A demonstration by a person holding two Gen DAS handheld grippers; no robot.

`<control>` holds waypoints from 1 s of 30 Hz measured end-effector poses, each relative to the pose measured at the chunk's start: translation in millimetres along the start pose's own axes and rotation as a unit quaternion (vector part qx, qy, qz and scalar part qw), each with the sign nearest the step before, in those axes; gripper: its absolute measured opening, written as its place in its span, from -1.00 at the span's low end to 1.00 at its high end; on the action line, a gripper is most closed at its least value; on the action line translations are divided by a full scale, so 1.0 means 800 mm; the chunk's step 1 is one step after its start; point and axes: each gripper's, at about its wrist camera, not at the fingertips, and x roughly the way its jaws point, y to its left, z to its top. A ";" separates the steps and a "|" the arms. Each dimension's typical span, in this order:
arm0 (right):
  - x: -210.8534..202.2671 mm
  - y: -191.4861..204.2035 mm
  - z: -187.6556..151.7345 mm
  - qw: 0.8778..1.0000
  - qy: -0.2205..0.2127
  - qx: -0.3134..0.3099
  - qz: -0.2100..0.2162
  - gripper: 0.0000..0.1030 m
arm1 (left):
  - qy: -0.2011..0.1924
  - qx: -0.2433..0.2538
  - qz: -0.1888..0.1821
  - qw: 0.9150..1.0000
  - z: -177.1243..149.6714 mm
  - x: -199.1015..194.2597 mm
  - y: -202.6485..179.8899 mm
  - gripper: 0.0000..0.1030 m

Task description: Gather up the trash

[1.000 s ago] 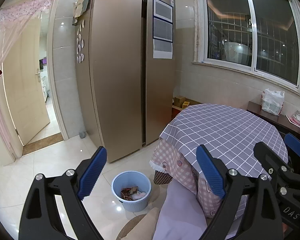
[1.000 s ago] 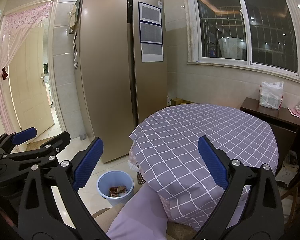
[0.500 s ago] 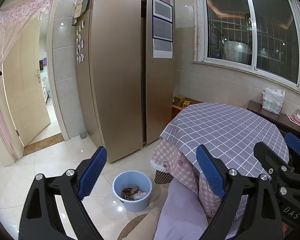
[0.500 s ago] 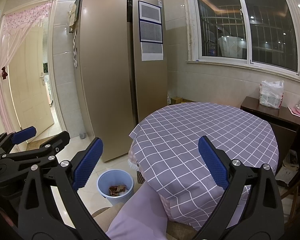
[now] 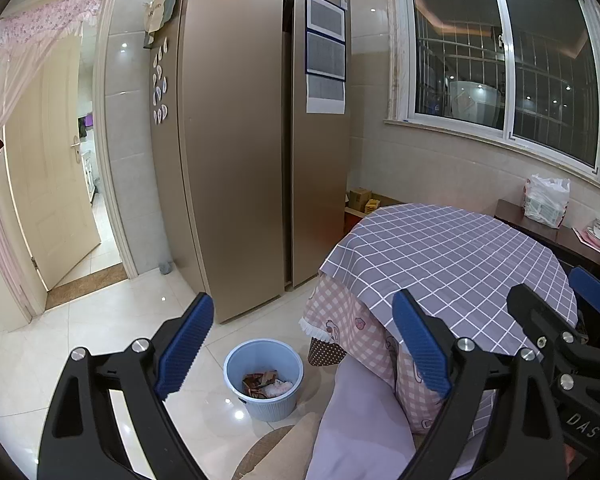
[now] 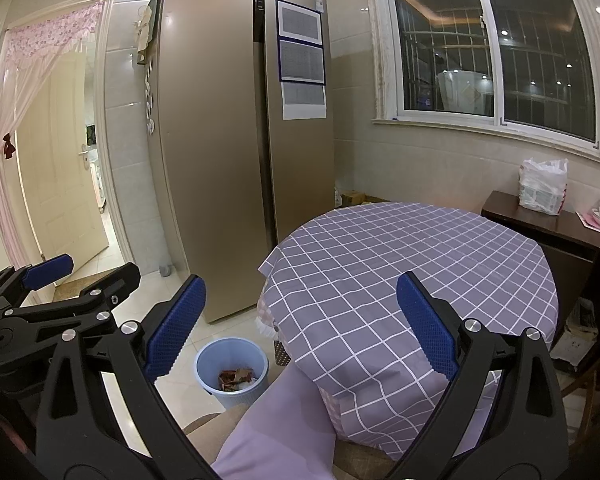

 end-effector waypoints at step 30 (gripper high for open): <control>0.004 0.001 0.003 1.000 0.007 -0.002 -0.001 0.83 | 0.007 0.000 0.006 1.000 -0.002 0.003 0.001 0.73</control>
